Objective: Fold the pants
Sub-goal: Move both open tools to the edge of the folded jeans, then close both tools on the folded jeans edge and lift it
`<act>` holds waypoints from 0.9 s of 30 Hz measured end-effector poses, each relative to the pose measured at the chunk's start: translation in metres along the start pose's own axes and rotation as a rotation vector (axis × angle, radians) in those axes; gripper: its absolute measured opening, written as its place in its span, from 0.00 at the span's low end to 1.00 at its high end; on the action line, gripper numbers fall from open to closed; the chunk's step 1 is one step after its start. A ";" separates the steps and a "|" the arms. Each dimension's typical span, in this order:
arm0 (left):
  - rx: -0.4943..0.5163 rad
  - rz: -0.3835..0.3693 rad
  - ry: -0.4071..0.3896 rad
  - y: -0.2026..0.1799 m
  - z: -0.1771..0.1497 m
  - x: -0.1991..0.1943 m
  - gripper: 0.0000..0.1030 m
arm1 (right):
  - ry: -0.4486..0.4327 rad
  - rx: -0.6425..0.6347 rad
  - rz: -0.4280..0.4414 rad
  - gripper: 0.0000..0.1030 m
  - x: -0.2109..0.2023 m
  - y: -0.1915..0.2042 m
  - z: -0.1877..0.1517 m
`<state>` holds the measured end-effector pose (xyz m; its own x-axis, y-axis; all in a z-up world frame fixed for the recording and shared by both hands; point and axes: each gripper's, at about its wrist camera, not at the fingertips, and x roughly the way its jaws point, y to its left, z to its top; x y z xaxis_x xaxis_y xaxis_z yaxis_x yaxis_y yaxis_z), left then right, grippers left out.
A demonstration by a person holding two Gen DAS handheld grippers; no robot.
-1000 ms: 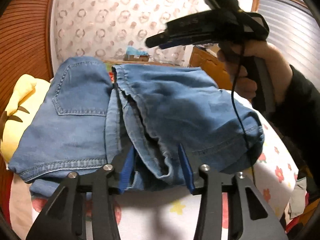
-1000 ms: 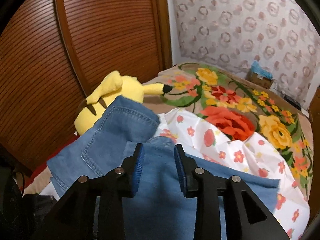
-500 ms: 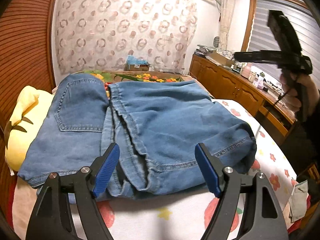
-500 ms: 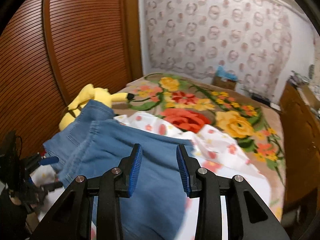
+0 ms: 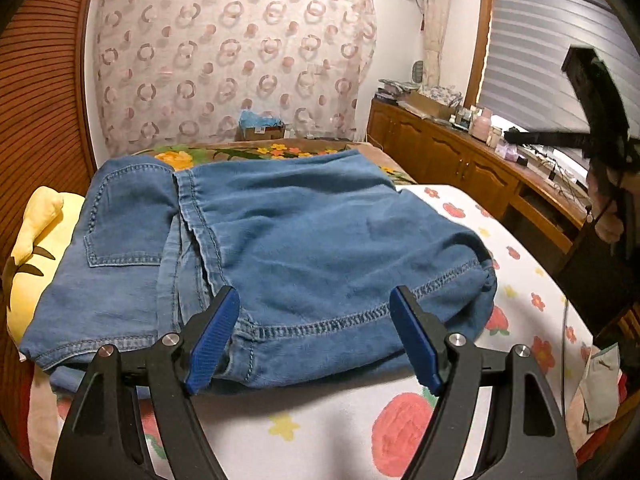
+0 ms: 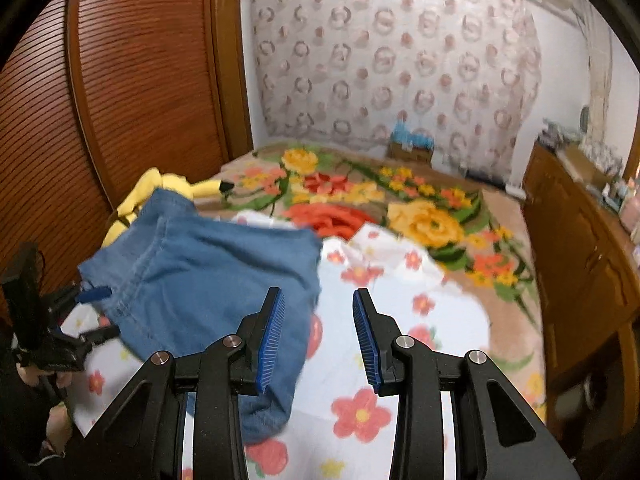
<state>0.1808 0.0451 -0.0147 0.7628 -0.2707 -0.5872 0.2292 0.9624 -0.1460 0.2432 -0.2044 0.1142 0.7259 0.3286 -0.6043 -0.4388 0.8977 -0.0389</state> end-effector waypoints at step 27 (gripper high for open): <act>-0.078 0.144 0.096 0.059 -0.029 0.024 0.70 | 0.267 0.141 0.158 0.45 0.126 0.006 -0.037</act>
<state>0.1951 0.0958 -0.0604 0.7225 -0.1307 -0.6789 0.0715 0.9908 -0.1146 0.3123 -0.1684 0.0087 0.4821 0.3952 -0.7819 -0.4438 0.8797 0.1710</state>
